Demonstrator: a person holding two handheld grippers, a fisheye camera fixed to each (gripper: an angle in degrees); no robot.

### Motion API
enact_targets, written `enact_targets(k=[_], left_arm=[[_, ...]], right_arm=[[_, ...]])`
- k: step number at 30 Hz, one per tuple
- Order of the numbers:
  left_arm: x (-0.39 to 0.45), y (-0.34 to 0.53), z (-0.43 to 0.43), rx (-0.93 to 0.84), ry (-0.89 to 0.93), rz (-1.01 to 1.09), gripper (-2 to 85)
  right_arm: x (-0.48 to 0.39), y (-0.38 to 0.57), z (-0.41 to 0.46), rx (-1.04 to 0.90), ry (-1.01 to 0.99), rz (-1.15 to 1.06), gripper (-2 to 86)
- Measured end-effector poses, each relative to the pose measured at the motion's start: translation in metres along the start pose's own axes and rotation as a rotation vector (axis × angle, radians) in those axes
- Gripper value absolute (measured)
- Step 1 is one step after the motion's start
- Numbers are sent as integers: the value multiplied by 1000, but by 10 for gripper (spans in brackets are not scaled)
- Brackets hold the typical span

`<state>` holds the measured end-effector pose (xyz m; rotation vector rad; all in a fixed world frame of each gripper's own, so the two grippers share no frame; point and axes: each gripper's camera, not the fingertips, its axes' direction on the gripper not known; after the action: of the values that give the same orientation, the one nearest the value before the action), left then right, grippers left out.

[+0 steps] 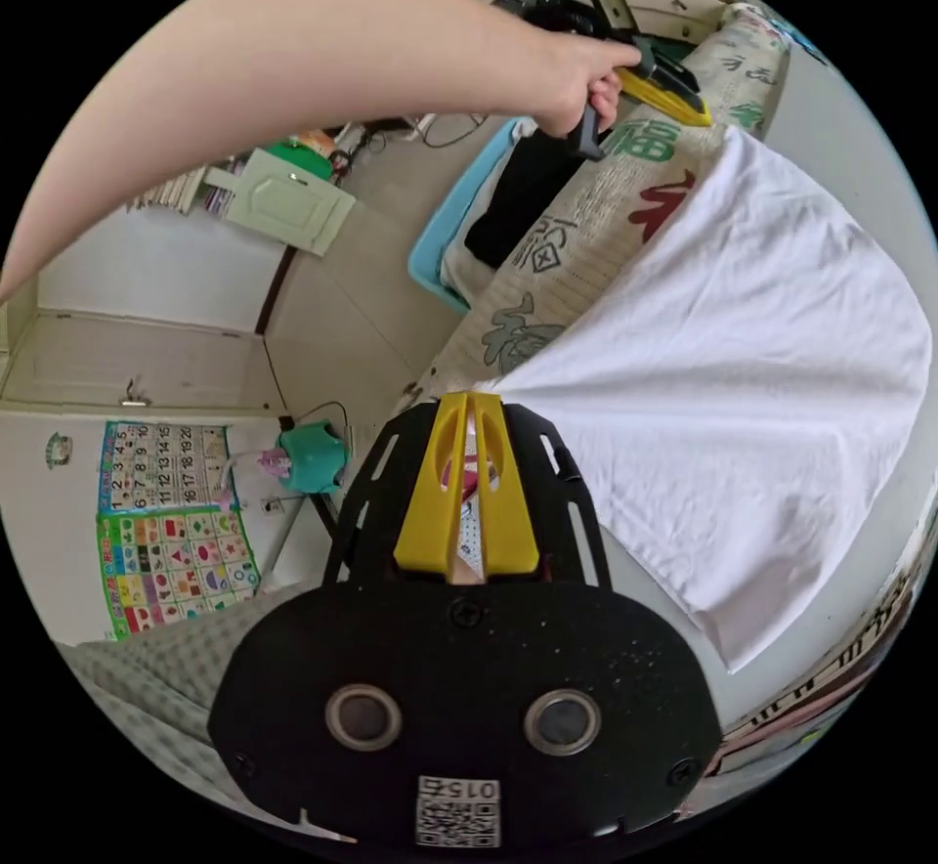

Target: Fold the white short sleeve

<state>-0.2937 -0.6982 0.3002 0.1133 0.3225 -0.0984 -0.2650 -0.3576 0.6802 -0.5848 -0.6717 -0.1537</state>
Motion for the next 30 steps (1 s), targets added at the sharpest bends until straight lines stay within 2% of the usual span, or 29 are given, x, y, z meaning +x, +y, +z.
enact_targets(k=[3, 5, 7, 10, 13, 19, 23, 26, 30], left_arm=[[-11, 14, -8, 3, 49, 28, -1], [-12, 38, -20, 4, 62, 83, 8], [-14, 64, -27, -6, 49, 98, 20], [-22, 114, -27, -77, 25, 69, 50], [-31, 165, -20, -129, -12, -3, 61], [-53, 232, 0, -145, -16, -198, 73], [-64, 240, 10, -141, -80, -220, 64], [-73, 241, 11, -127, -56, -242, 17], [-75, 248, -2, -59, -36, -261, -3]], right_arm=[[10, 2, 30, -150, -10, -30, 46], [18, 26, 25, -138, -75, -80, 48], [29, 52, 8, -86, -53, -93, 49], [68, 96, -20, -8, 121, -19, 49], [113, 127, -24, -40, 312, 29, 66], [146, 138, 29, -227, 465, -148, 102], [162, 137, 55, -232, 557, -168, 67], [177, 144, 58, -218, 555, -109, 8], [188, 158, 42, -126, 515, -52, -5]])
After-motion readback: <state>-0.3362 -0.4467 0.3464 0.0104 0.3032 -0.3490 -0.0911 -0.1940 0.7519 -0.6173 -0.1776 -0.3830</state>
